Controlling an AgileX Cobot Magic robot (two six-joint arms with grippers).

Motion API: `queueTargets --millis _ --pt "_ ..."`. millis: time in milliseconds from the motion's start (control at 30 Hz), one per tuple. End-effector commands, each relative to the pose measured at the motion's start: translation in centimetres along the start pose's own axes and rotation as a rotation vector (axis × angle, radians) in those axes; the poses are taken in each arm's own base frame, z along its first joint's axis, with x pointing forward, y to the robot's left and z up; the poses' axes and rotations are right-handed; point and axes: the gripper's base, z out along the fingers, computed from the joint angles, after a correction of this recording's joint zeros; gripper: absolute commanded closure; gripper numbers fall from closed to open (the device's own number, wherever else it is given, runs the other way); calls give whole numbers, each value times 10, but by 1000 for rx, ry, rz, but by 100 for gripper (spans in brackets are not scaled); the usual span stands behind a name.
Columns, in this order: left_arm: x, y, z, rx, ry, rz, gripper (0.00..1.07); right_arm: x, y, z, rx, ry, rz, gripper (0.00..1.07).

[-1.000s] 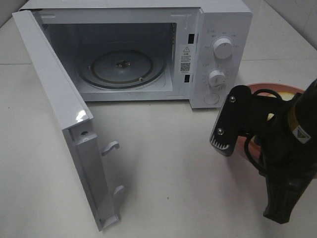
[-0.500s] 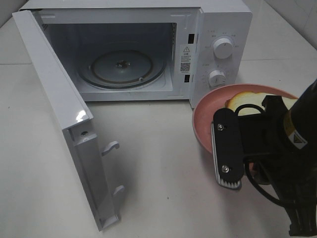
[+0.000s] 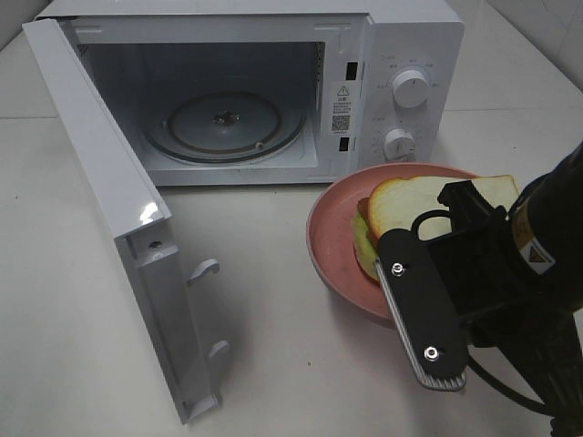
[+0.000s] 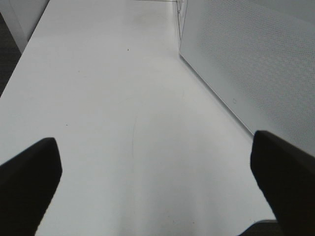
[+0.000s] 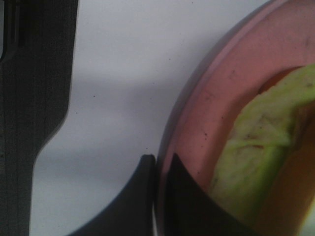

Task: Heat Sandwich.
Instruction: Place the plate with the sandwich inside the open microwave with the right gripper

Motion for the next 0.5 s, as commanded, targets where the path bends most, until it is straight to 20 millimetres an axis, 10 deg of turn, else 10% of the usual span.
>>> queueTargets --millis 33,500 --pt "1 0 -2 -2 -24 -2 7 0 -1 -2 29 -16 -11 107" --pt "1 0 -2 -2 -24 -2 7 -5 -8 -2 112 -69 -279 107"
